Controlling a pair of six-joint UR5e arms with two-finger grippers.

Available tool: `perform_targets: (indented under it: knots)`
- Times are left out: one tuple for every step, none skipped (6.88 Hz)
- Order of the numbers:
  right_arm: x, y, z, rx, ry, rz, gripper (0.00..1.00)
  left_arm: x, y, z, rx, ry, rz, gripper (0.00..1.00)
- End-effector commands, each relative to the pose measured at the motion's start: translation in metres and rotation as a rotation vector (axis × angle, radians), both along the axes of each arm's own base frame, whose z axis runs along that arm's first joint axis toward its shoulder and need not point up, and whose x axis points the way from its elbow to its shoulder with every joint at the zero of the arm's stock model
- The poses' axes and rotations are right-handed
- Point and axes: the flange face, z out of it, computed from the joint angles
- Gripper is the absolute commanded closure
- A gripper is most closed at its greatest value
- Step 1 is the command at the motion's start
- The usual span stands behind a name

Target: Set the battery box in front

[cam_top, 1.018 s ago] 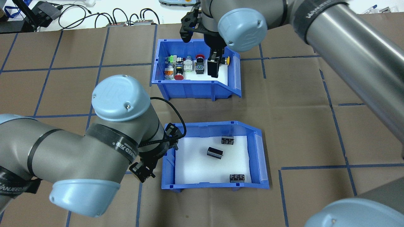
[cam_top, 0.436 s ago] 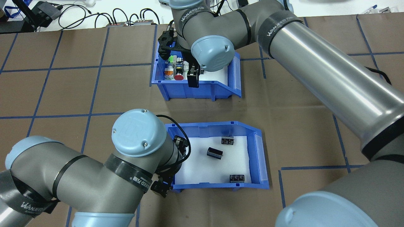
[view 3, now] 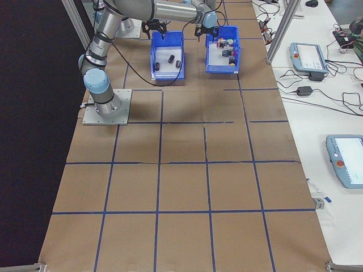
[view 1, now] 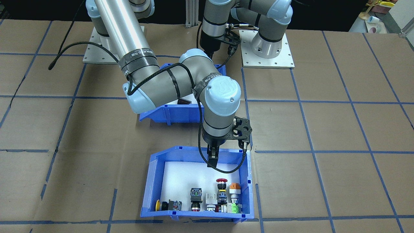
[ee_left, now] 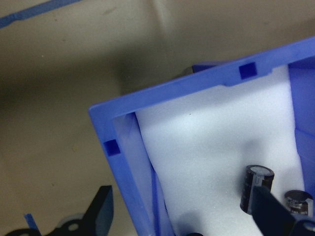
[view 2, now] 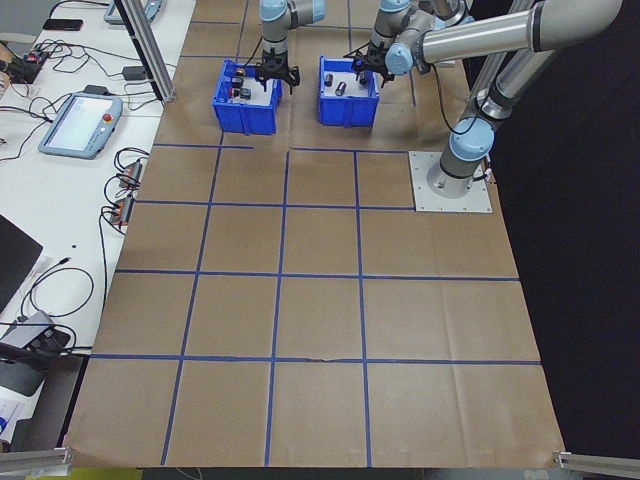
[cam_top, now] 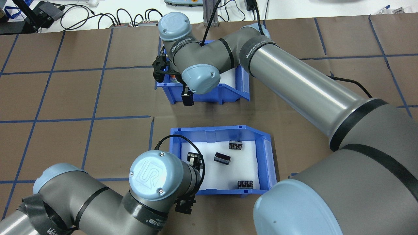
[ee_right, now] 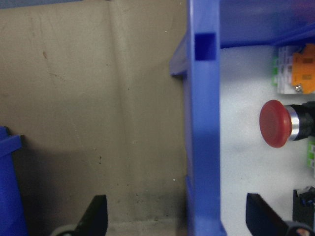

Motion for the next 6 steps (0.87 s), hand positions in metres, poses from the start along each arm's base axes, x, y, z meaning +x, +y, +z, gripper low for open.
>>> perform_targets:
  knots:
    - [0.001,-0.001,-0.005,0.005,0.003,0.005,0.12,-0.005,-0.006,-0.012,0.013,-0.004,0.028,0.01]
    - [0.0,-0.002,-0.004,0.004,0.002,0.008,0.33,-0.011,-0.007,-0.018,0.01,-0.001,0.022,0.01]
    - [-0.001,-0.002,-0.003,0.002,0.003,0.015,0.54,-0.015,-0.009,-0.022,0.016,-0.006,0.016,0.01]
    - [-0.003,-0.003,0.007,-0.013,-0.001,0.027,0.75,-0.02,-0.015,-0.023,0.021,-0.008,0.009,0.02]
    - [-0.005,-0.005,0.01,-0.019,0.002,0.031,0.88,-0.027,-0.018,-0.023,0.023,-0.011,-0.004,0.04]
    - [-0.007,-0.01,0.023,-0.042,-0.006,0.027,0.92,-0.028,-0.02,-0.025,0.024,-0.018,-0.007,0.07]
